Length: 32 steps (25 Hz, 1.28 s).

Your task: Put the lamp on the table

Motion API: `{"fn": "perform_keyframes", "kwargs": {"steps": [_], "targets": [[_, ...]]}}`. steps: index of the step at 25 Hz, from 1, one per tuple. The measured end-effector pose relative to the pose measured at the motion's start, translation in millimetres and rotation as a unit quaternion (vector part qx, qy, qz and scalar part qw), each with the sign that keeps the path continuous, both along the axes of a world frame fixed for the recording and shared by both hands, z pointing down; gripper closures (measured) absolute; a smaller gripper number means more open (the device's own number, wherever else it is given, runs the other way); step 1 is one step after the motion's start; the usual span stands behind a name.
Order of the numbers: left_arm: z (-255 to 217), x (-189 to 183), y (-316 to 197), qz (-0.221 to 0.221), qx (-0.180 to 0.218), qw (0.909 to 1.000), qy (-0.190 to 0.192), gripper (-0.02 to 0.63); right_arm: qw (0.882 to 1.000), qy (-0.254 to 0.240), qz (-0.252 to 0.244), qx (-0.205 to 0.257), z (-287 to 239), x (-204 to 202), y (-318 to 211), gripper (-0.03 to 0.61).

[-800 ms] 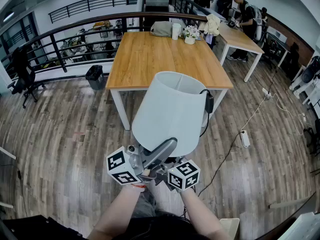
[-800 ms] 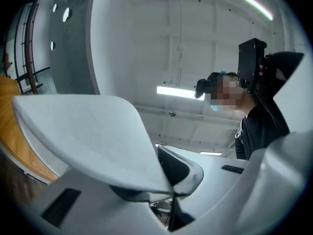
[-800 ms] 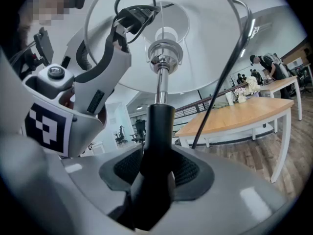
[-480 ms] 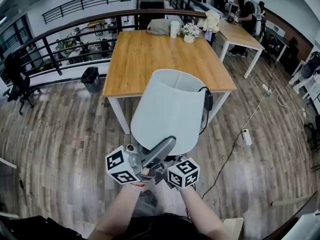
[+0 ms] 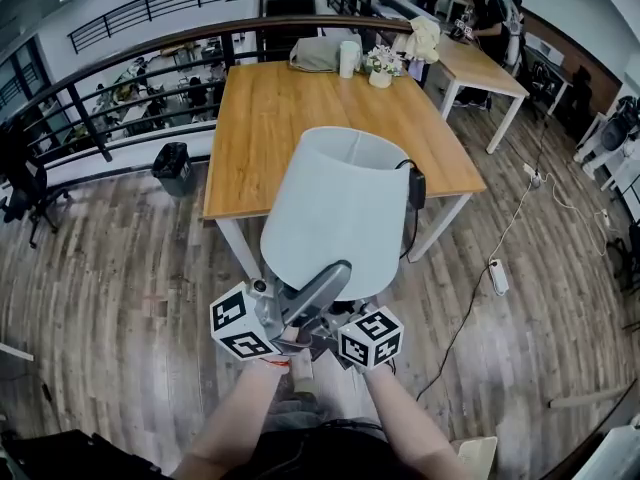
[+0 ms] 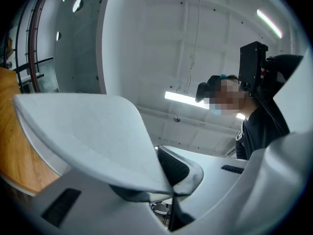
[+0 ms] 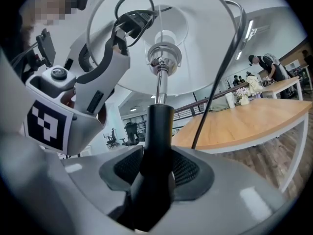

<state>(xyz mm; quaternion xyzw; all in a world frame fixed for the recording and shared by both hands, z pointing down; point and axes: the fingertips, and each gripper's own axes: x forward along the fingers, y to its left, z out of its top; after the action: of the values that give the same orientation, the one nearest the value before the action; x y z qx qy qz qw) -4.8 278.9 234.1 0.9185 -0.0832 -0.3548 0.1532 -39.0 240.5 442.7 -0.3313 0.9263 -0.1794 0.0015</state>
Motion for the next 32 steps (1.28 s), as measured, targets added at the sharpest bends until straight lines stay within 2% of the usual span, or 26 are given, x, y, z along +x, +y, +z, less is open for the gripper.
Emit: {"fn": "perform_keyframes", "kwargs": {"steps": [8,16,26,32], "targets": [[-2.7,-19.9,-49.3,0.003,-0.001,0.9998,0.019,0.569,1.0,0.011,0.004,0.004,-1.9,-11.4,-47.3,0.393],[7.3,-21.3,-104.1,-0.001,-0.007,0.9999,0.013,0.568,1.0,0.005,0.001,-0.006,8.5,-16.3,-99.1,0.393],[3.3,-18.2,-218.1,-0.009,-0.016,0.9997,0.017,0.569,1.0,0.008,-0.011,-0.011,4.6,-11.4,-209.4,0.394],[20.2,-10.5,-260.5,-0.019,-0.023,0.9993,0.021,0.569,1.0,0.014,-0.022,-0.015,22.0,-3.1,-249.2,0.393]]}}
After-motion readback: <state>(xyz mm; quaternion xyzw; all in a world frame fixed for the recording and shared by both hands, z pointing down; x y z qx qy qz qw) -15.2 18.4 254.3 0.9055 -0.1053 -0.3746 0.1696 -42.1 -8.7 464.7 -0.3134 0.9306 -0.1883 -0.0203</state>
